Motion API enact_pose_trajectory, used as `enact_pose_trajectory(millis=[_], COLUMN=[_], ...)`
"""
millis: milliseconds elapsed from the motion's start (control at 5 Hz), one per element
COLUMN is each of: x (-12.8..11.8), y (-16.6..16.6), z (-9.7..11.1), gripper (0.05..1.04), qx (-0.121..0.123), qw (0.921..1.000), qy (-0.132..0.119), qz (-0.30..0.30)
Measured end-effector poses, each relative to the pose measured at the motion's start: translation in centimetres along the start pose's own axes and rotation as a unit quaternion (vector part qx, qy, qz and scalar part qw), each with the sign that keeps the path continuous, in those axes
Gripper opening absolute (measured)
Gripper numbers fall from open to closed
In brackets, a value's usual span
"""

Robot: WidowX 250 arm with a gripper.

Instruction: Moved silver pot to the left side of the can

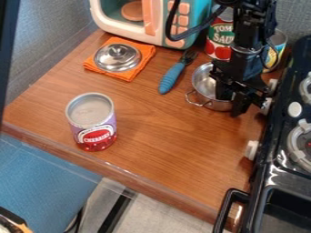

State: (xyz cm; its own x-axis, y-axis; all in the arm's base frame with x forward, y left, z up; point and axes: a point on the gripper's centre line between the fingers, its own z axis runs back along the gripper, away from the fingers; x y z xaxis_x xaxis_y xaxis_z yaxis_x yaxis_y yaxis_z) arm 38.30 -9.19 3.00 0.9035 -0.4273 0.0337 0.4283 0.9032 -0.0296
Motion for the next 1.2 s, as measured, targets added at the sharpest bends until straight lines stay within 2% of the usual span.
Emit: enact_pose_trajectory(millis=[200, 400, 600, 800, 1000, 1200], x=[-0.1, 0.1, 0.4, 0.3, -2.0, -5.5], y=[0.0, -0.2, -0.4, -0.7, 1.9, 5.5], z=[0.0, 0.4, 2.5, 6.4, 10.4, 11.6], gripper=[0.172, 0.105, 0.093, 0.073, 0.072, 0.072], qx=[-0.001, -0.004, -0.009, -0.008, 0.001, 0.003], qw=[1.0, 0.9999, 0.9998, 0.9982, 0.9957, 0.9915], qy=[0.005, 0.004, -0.016, -0.057, -0.089, -0.094], qz=[-0.005, -0.01, -0.013, -0.017, 0.027, 0.09])
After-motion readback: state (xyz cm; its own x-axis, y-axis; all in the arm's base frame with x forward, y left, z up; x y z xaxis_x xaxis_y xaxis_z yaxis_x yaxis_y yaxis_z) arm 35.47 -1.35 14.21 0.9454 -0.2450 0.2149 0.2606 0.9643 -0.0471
